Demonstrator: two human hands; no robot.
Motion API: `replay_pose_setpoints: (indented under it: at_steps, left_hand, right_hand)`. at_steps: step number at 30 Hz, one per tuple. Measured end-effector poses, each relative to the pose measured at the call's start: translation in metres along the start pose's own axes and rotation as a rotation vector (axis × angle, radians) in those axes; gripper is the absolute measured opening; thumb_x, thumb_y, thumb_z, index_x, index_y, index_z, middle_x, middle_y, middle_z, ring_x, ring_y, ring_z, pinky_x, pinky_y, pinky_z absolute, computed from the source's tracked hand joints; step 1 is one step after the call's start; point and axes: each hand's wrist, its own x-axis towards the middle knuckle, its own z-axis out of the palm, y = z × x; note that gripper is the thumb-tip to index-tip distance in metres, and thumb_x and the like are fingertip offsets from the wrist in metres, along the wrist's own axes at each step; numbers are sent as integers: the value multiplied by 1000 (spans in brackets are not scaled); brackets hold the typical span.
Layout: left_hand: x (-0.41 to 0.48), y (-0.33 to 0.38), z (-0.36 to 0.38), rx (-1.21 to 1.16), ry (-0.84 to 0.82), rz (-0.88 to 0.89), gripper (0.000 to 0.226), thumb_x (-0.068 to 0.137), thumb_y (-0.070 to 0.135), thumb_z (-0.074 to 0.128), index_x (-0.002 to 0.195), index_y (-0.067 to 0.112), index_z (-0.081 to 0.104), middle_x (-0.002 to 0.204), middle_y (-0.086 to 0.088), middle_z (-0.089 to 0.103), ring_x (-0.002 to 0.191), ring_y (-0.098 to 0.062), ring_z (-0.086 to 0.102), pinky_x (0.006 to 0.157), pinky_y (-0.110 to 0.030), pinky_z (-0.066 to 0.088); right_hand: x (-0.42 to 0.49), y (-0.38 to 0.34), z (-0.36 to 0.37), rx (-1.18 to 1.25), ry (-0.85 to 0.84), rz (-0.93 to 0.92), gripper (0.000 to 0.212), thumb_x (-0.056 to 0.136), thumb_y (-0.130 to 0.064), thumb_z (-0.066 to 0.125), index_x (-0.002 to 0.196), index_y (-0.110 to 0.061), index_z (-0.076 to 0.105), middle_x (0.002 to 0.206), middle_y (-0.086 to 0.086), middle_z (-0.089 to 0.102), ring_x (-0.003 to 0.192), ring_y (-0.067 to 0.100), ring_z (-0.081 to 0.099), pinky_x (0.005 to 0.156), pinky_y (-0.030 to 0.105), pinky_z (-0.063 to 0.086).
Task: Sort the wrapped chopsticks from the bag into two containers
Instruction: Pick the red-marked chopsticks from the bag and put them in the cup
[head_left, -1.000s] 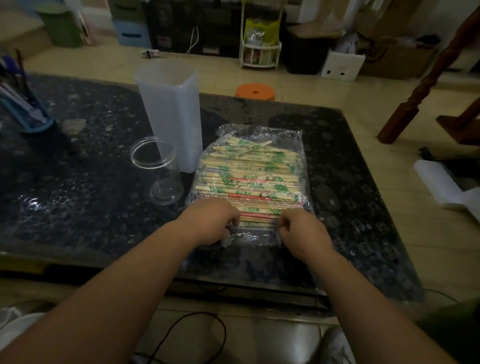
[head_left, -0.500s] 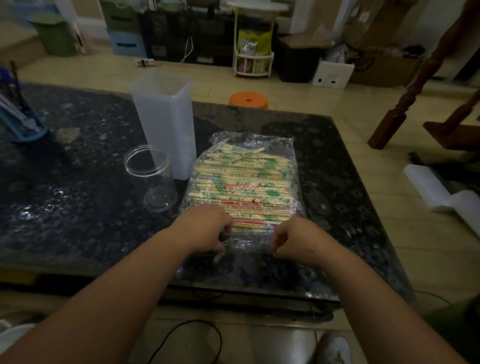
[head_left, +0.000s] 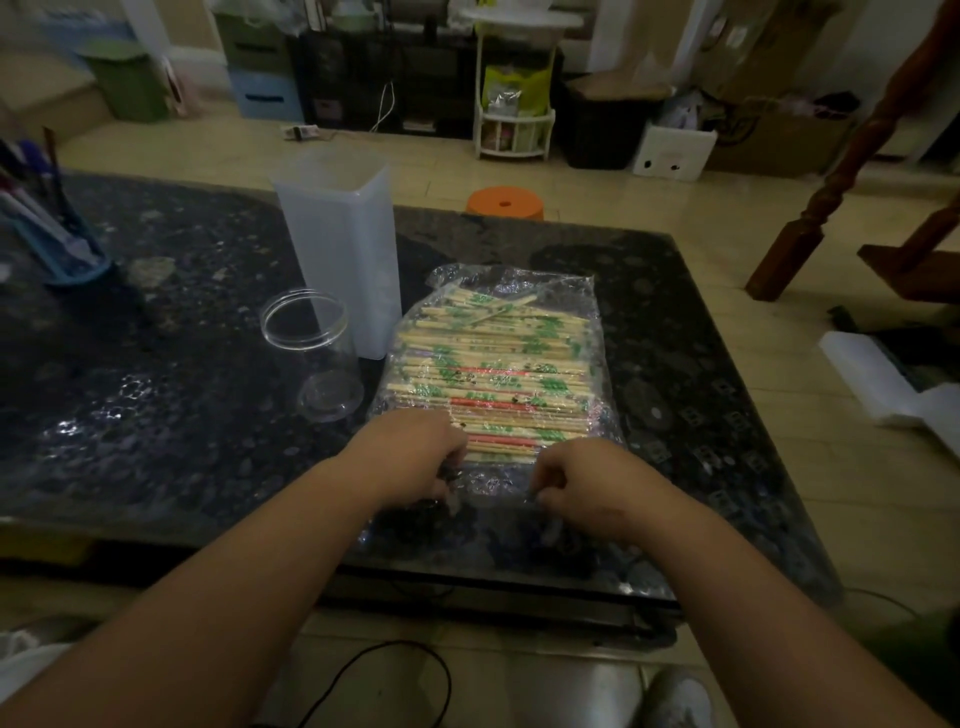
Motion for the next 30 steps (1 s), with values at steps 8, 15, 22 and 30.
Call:
replay_pose_setpoints:
  at_steps: [8,15,22,30]
  left_hand:
    - [1,4,4,92,60,13,40,80,42,75,112,28,56,115,3,53,107,-19,50,87,-35,45]
    - [5,1,5,62,47,8,42,82,37,75,119,26,57,120,2,54,112,-20,51,90,-35,45]
    - [6,-1,7,63,68,1,41,85,42,69,120,24,58,116,1,53,109,-20,52,79,-32,39]
    - [5,2,4,-30,217,-90,18,92,41,57,102,28,65,107,5,65,96,-18,60,76,-32,47]
  right_hand:
    - [21,-5,21,-97,152,73,22,88,-24,66,109,-29,65,113,-3,62,100,20,59,81,32,51]
    - [29,-6,23,-137,98,104,13,88,-25,69,101,-26,68,106,0,62,98,23,61,77,33,49]
    - [32,-1,29,-185,221,56,16,91,-23,53,96,-25,68,99,0,65,90,25,62,74,33,50]
    - [25,-3,12,-77,429,28,10,94,-29,51,93,-25,59,91,-6,54,79,16,47,66,31,43]
